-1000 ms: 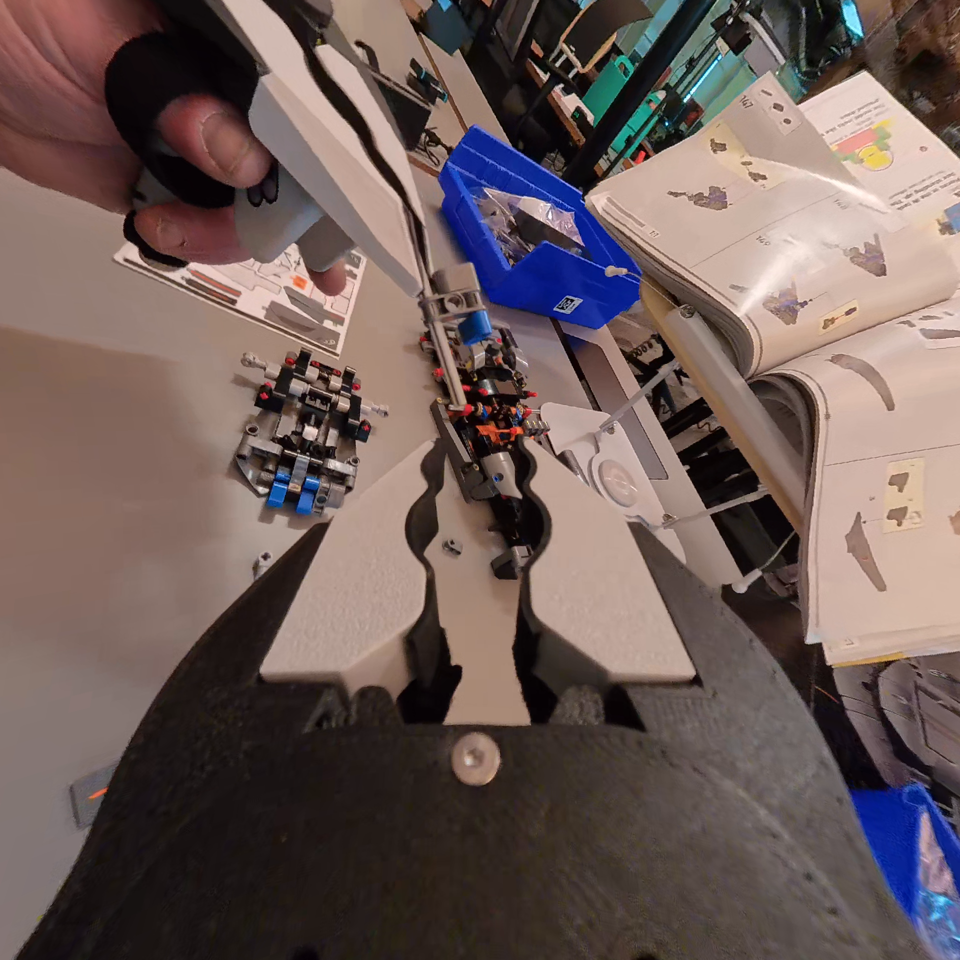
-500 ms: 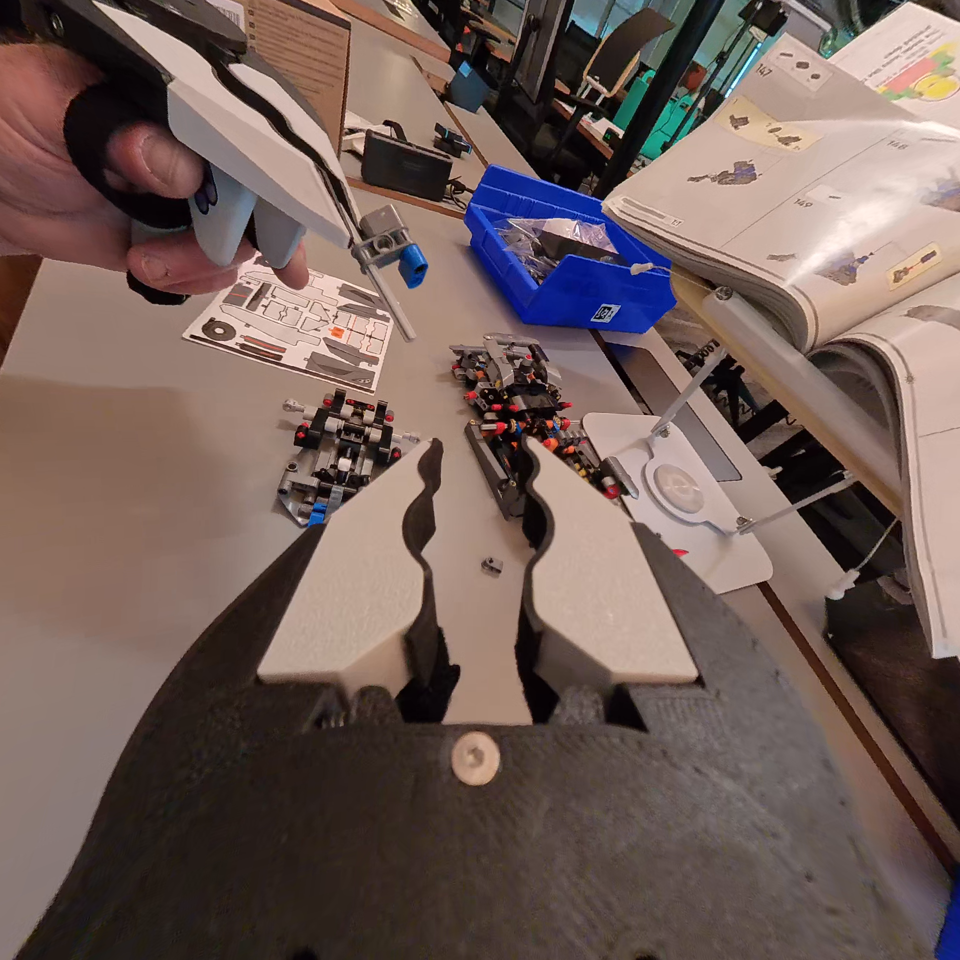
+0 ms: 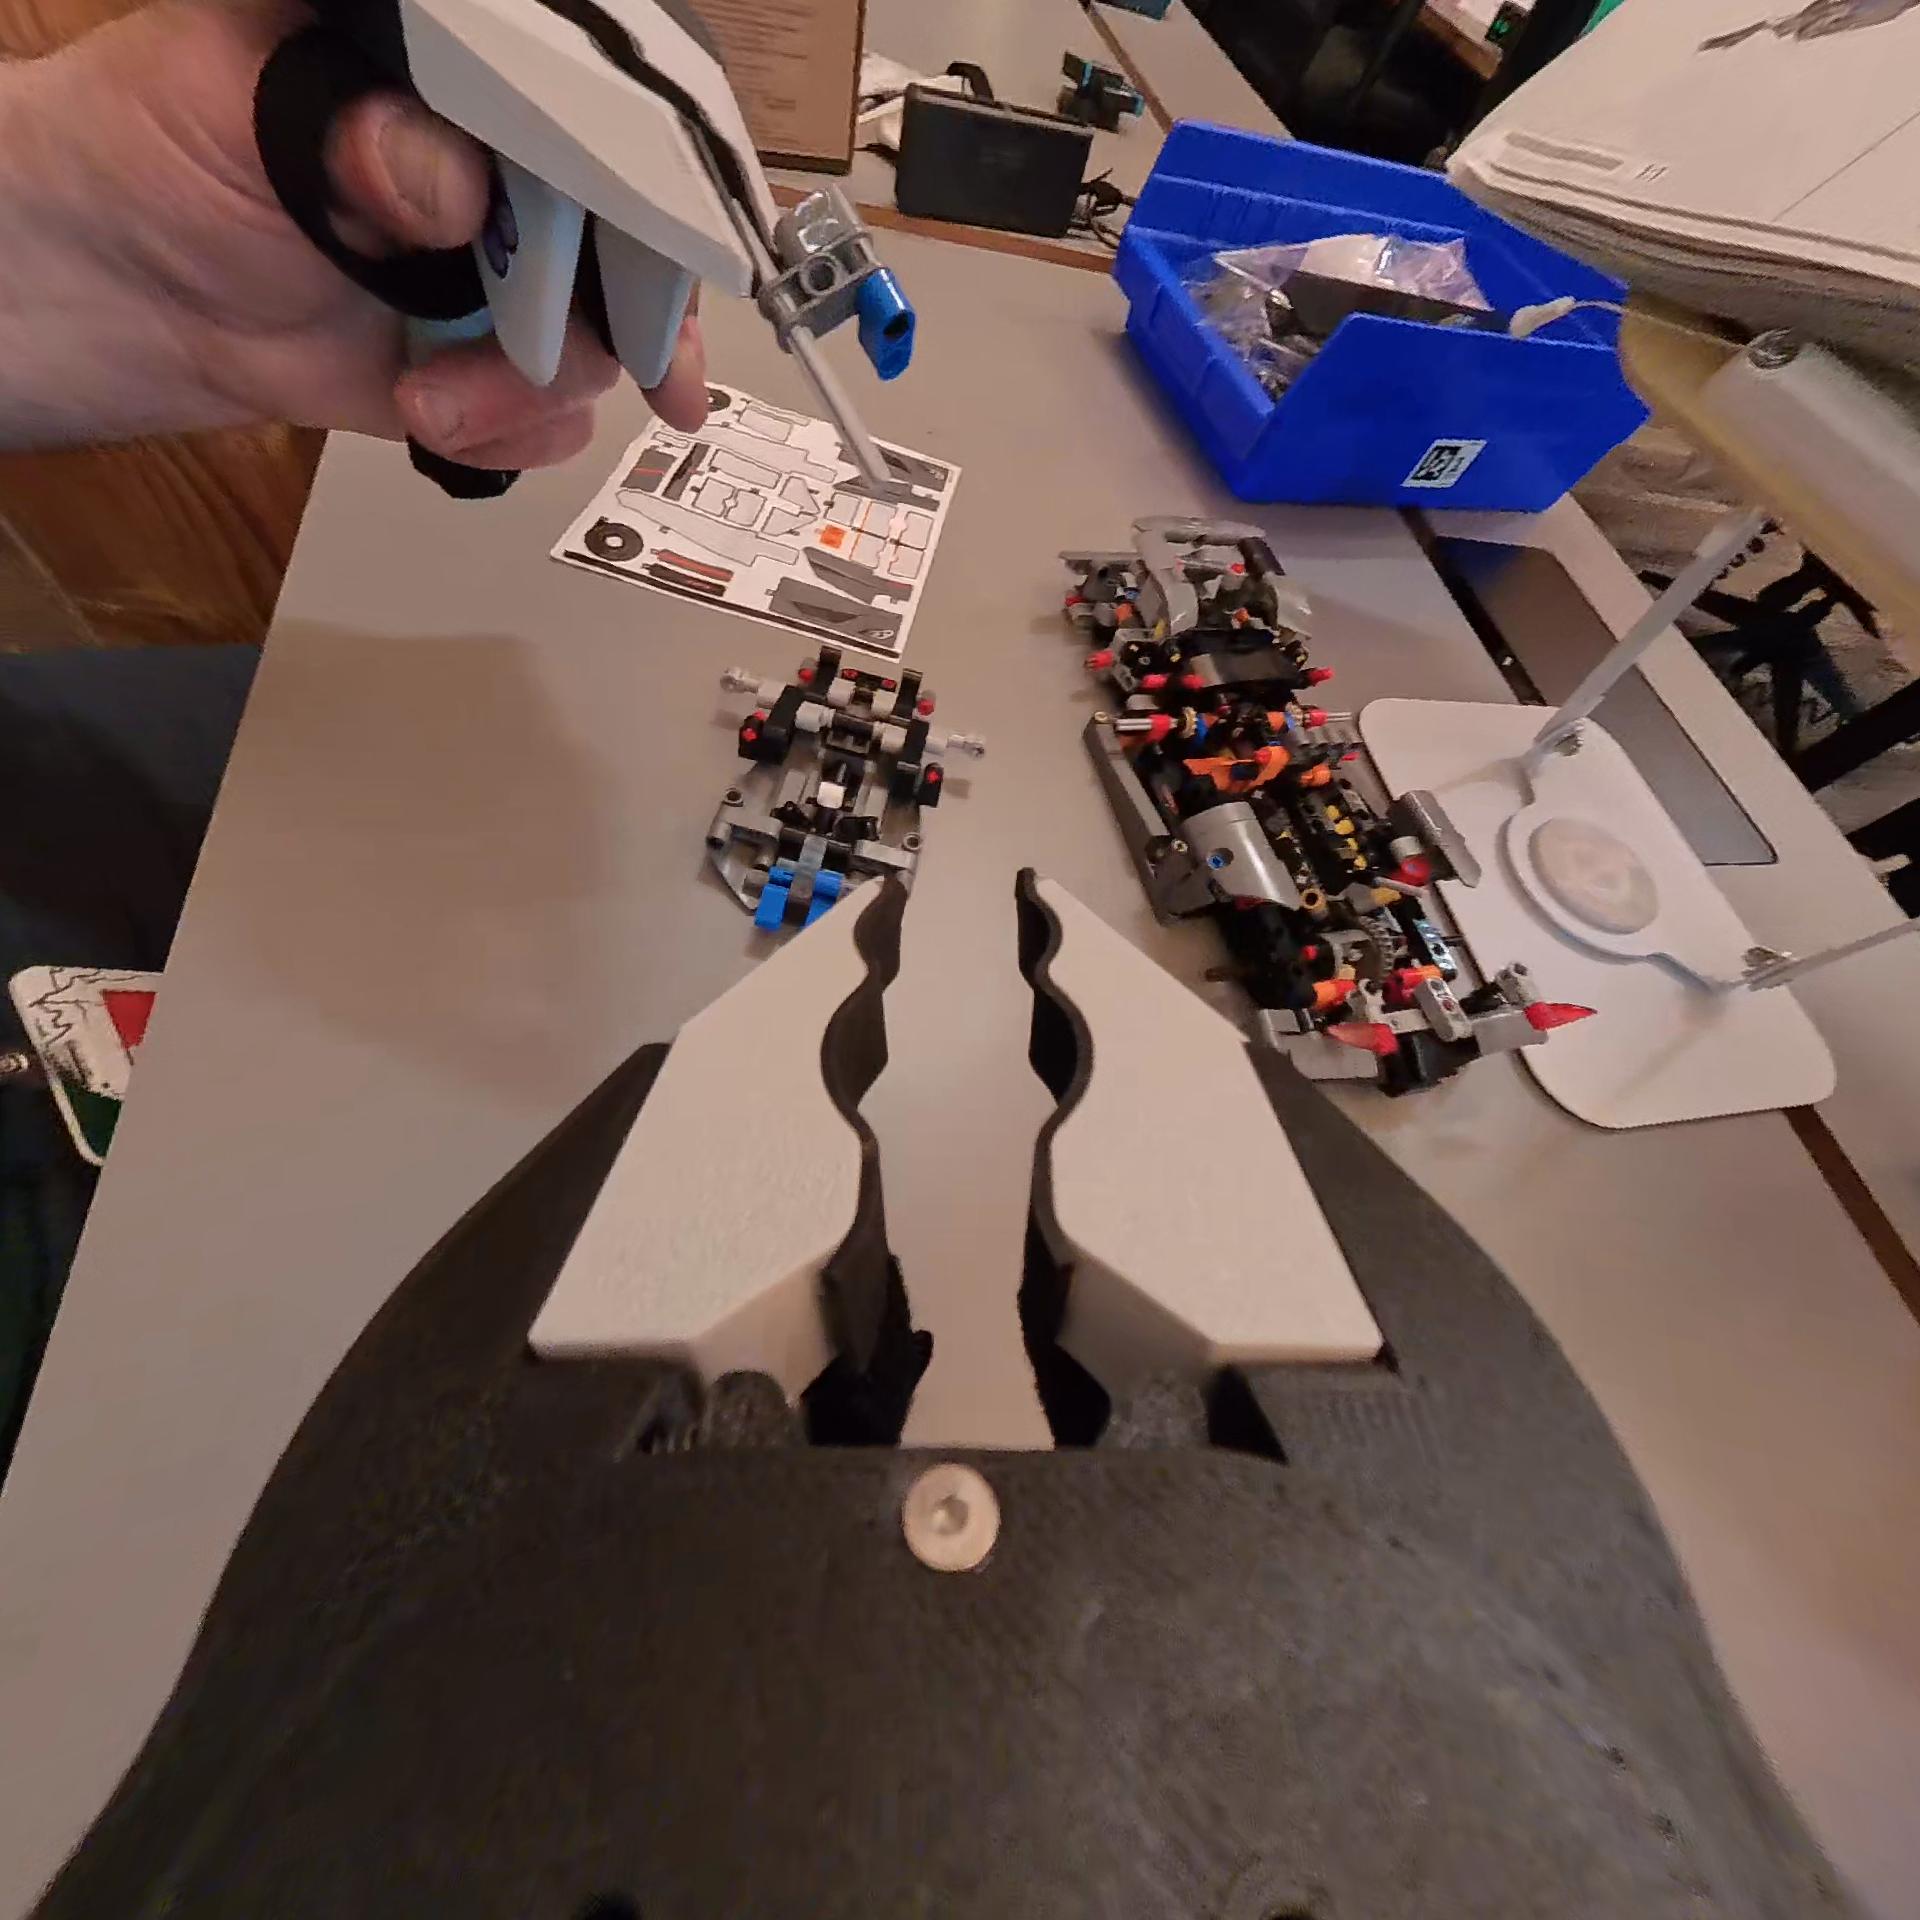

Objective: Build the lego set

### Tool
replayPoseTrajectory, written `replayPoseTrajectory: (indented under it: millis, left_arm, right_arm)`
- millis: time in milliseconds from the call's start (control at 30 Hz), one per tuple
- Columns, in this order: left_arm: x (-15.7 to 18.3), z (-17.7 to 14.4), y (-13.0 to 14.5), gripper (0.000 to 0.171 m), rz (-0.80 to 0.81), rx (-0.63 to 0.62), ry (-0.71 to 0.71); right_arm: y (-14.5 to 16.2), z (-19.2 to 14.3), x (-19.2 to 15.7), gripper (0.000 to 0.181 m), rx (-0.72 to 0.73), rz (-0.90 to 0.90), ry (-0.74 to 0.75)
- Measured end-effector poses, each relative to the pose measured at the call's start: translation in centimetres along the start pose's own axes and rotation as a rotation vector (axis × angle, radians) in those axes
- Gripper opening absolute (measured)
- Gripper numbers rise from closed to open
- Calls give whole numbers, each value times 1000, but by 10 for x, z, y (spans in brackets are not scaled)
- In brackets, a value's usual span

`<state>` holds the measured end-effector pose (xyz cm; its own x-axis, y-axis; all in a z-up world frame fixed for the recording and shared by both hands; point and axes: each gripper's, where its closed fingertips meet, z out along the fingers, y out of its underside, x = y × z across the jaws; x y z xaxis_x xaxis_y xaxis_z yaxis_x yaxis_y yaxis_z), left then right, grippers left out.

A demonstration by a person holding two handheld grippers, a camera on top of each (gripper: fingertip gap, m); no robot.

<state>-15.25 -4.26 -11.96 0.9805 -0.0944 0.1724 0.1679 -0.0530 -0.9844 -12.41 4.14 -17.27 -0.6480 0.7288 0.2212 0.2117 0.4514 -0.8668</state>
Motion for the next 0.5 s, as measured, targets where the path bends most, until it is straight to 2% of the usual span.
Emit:
replayPoseTrajectory:
  millis: [233, 500]
  left_arm:
    - [4, -1, -2, 2, 21, 16, 4]
    - [3, -8, -2, 2, 44, 29, -20]
  right_arm:
    - [-6, 2, -2, 20, 33, -14, -9]
    - [6, 16, -15, 22, -7, 11, -97]
